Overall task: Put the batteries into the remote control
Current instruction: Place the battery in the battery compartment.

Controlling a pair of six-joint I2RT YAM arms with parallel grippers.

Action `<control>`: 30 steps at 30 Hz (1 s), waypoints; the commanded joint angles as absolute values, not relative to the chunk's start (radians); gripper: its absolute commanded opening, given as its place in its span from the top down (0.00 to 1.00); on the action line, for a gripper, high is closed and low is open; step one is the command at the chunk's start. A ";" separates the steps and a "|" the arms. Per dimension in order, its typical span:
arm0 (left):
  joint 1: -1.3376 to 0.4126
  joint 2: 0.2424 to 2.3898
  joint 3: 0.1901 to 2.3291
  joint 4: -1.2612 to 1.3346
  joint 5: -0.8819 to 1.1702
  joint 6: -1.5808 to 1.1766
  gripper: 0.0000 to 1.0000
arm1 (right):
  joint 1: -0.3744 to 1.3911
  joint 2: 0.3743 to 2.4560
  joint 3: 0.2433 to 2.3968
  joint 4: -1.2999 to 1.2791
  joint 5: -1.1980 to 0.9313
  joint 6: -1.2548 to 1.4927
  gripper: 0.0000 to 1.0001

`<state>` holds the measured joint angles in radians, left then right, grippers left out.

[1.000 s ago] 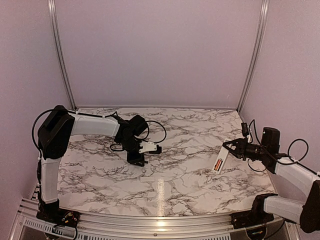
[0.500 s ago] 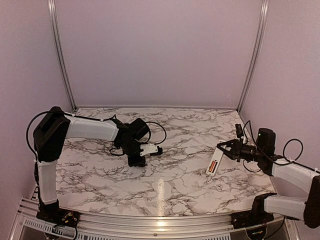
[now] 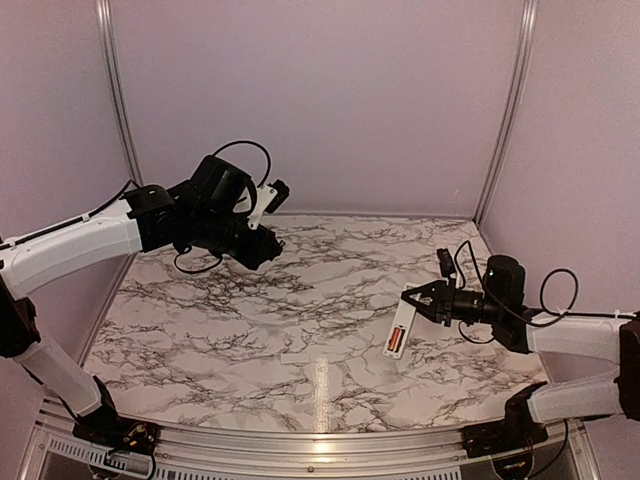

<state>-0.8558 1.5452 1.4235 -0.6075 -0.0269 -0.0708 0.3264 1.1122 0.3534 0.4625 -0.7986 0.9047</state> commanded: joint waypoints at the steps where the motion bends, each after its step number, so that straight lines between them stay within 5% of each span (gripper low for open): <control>1: -0.879 1.498 1.419 -0.668 -0.020 -0.279 1.00 | 0.434 1.188 0.446 0.627 -0.692 0.978 1.00; 19: -0.949 1.591 1.429 -0.719 0.083 -0.476 1.00 | 0.618 1.799 0.756 1.097 -0.647 1.180 1.00; 30: -0.954 1.756 1.534 -0.736 0.169 -0.470 1.00 | 0.621 1.939 0.834 1.157 -0.672 1.254 1.00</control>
